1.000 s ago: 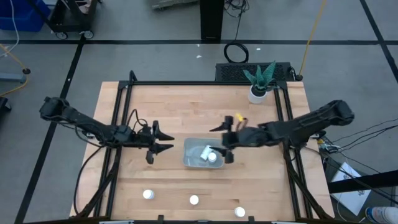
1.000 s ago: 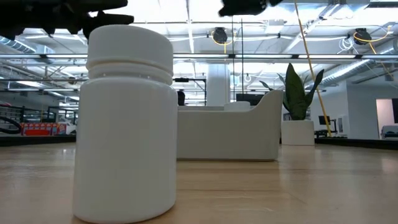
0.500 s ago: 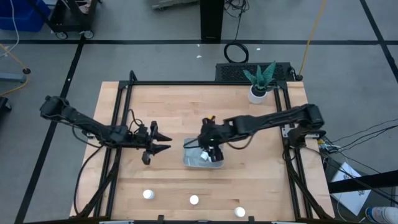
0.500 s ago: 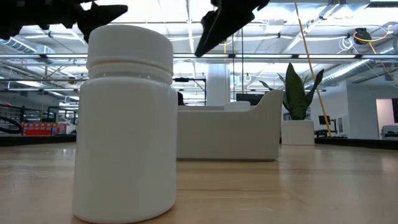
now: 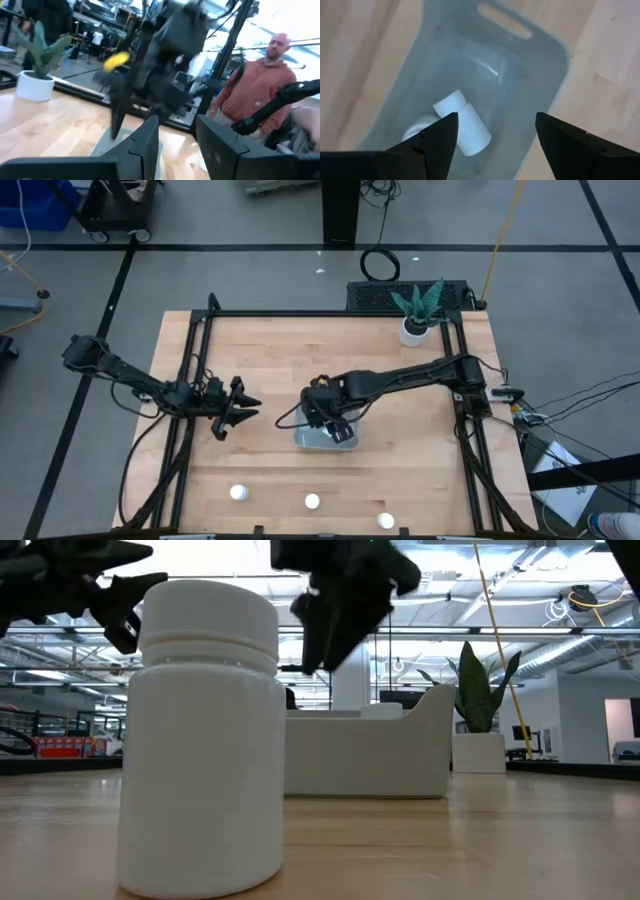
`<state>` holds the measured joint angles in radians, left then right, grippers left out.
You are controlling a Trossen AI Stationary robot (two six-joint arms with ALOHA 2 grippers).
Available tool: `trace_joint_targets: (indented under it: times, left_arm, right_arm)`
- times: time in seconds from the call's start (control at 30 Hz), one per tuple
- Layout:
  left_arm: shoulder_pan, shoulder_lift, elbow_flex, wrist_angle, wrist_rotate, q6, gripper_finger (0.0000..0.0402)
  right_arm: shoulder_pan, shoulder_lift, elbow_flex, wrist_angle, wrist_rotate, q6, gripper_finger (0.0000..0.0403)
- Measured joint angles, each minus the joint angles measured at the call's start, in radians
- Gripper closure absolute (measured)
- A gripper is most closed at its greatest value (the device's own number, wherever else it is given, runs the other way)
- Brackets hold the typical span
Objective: Pick and place pill bottles into a basket
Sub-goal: Put the pill bottle into the bin
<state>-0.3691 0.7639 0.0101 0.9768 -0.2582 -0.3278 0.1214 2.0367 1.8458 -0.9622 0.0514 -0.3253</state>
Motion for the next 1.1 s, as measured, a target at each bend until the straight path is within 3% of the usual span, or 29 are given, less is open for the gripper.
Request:
trace_joint_targets:
  times: [0.4, 1.1]
  left_arm:
    - [0.000, 0.000, 0.001, -0.007, 0.040, -0.022, 0.0260]
    - [0.000, 0.001, 0.002, -0.034, 0.040, -0.019, 0.0269]
  right_arm:
    - [0.068, 0.078, -0.001, -0.020, 0.060, -0.148, 0.0146]
    - [0.075, 0.077, -0.109, 0.137, 0.050, -0.155, 0.0149]
